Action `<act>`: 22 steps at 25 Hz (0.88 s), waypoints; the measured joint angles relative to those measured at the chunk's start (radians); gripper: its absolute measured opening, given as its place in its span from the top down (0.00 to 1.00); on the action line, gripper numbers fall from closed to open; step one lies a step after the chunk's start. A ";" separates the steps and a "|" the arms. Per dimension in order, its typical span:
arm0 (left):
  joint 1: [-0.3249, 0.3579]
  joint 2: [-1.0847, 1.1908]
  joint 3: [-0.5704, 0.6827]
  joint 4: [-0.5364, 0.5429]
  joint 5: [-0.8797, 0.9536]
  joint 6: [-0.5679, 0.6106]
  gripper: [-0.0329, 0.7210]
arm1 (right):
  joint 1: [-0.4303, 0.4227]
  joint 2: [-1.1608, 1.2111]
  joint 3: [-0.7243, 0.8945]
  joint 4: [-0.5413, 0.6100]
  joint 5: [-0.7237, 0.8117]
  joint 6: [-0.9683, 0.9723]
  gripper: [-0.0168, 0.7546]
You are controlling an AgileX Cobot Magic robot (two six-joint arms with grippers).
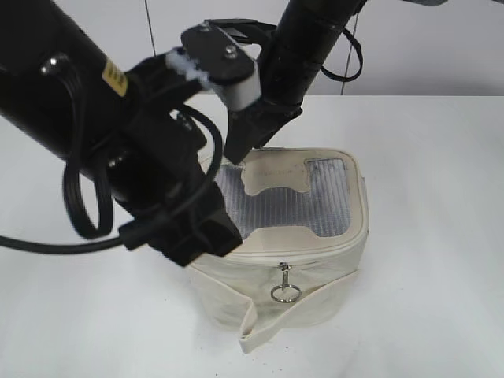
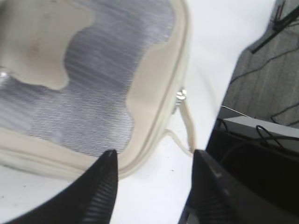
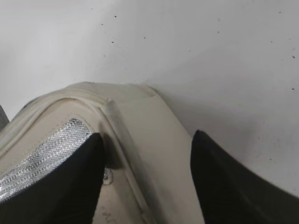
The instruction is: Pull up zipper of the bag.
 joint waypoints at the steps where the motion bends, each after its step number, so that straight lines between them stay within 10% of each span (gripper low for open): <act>1: 0.025 0.000 -0.006 0.001 -0.003 -0.004 0.43 | -0.001 -0.007 0.000 -0.008 0.000 0.002 0.38; 11: 0.249 0.062 -0.121 0.006 -0.036 -0.008 0.41 | -0.107 -0.117 0.013 -0.024 -0.002 0.053 0.37; 22: 0.292 0.396 -0.504 -0.116 0.113 0.063 0.38 | -0.293 -0.307 0.279 -0.035 -0.003 0.094 0.40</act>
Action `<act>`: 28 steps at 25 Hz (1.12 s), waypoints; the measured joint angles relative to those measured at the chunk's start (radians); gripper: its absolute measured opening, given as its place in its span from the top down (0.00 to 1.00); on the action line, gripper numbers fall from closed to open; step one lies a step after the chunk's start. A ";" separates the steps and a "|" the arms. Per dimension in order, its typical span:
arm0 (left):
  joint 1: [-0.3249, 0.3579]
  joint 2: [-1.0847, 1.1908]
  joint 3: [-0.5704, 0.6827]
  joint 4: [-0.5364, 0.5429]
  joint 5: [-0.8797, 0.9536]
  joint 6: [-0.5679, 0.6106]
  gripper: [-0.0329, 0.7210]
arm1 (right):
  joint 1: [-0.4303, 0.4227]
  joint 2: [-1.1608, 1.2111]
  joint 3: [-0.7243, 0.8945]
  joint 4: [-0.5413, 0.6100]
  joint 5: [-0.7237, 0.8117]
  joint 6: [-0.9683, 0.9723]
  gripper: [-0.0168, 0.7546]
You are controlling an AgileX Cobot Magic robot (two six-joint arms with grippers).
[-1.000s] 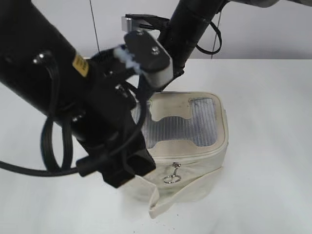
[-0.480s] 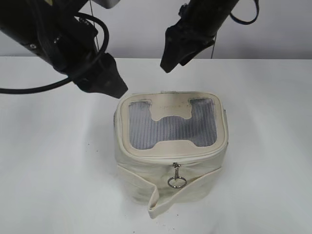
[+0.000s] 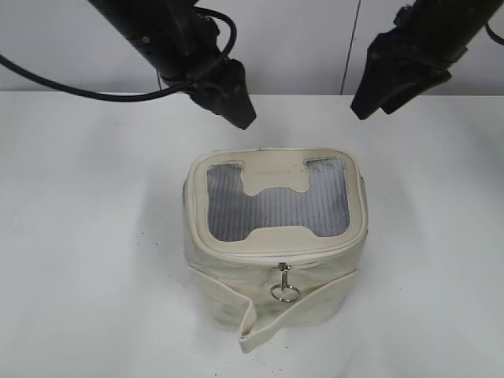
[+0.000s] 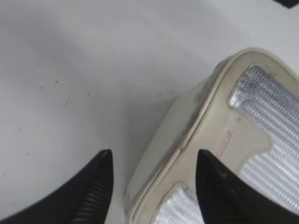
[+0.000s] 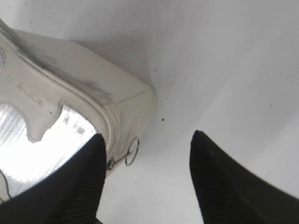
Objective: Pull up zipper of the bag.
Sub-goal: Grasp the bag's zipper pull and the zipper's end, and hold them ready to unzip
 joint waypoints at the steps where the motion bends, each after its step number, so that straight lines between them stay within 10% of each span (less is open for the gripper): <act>1: 0.000 0.033 -0.034 -0.031 0.018 0.029 0.38 | -0.011 -0.016 0.030 0.000 0.000 0.002 0.40; 10: -0.002 0.274 -0.328 -0.310 0.143 0.209 0.26 | -0.095 -0.163 0.315 0.023 -0.007 0.010 0.40; 28: -0.063 0.431 -0.418 -0.288 0.249 0.217 0.26 | -0.107 -0.322 0.690 0.101 -0.176 0.059 0.40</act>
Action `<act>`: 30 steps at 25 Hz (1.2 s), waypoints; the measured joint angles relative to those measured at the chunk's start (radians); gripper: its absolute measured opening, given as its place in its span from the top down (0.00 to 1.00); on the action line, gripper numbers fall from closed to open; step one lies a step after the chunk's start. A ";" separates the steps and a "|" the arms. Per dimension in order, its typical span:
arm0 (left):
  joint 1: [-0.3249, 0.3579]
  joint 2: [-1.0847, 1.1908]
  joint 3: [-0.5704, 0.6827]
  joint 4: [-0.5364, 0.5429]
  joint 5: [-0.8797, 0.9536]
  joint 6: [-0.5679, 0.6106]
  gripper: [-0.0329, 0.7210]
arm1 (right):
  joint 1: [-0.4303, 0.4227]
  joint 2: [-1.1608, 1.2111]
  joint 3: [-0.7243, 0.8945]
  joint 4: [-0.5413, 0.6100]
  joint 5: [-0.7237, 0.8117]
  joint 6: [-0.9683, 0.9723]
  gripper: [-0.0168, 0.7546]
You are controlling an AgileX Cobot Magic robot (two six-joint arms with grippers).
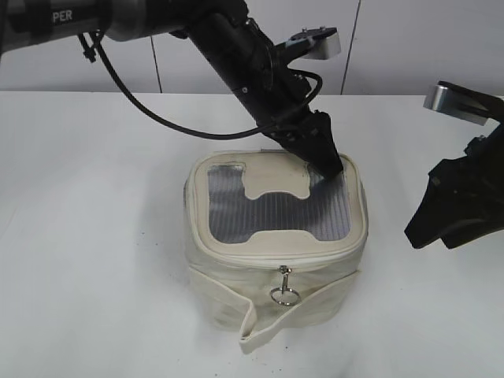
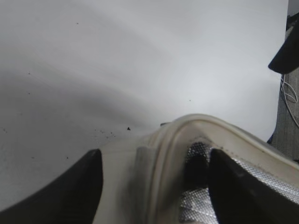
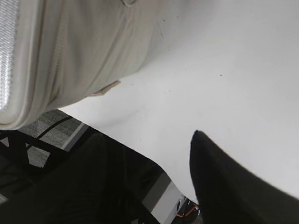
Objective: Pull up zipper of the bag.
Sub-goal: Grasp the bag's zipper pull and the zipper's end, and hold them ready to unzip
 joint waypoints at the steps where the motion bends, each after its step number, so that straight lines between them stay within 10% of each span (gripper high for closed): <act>1: -0.001 0.004 -0.002 -0.001 0.002 0.000 0.27 | 0.000 0.000 0.000 0.001 -0.005 -0.001 0.40; 8: -0.009 0.008 -0.007 0.013 0.014 -0.008 0.84 | 0.000 0.000 0.007 0.002 -0.062 -0.033 0.40; 30: -0.010 0.000 -0.007 0.026 0.015 -0.009 0.83 | 0.001 0.009 0.246 0.544 -0.439 -1.006 0.40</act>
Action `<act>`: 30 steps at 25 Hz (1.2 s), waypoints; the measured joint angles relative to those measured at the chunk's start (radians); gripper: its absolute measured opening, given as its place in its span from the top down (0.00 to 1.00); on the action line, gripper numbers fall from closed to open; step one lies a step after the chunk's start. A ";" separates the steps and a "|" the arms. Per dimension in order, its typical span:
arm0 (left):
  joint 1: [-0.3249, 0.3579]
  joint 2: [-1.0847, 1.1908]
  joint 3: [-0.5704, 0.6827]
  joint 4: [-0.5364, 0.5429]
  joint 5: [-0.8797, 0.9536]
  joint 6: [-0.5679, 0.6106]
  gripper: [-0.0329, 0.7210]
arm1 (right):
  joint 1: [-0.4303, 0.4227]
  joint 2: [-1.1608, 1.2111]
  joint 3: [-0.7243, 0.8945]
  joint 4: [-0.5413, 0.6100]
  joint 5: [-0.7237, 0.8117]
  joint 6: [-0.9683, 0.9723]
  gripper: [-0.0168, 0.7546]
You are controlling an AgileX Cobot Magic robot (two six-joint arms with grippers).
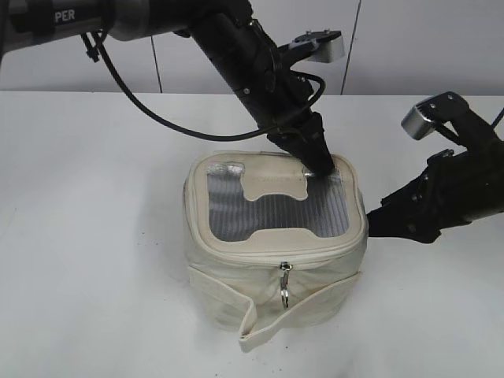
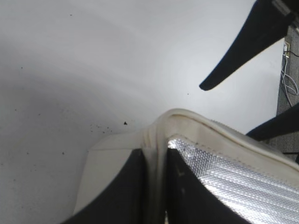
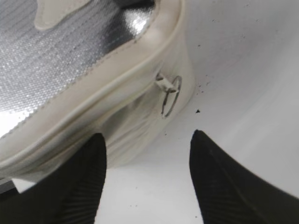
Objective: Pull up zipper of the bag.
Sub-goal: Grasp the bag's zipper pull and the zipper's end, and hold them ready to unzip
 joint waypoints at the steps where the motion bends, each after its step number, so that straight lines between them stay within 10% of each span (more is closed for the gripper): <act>1: 0.000 0.000 0.000 0.000 0.000 0.000 0.83 | 0.000 0.009 0.000 0.016 -0.010 -0.022 0.40; 9: 0.000 0.000 0.000 0.000 0.001 0.000 0.83 | 0.000 0.136 -0.026 0.208 -0.022 -0.224 0.43; 16: 0.000 0.000 0.000 -0.001 0.002 0.000 0.83 | 0.000 0.193 -0.075 0.211 0.048 -0.217 0.95; 30: 0.000 0.000 0.000 -0.001 0.002 0.001 0.84 | 0.000 0.050 -0.081 -0.138 0.142 0.306 0.97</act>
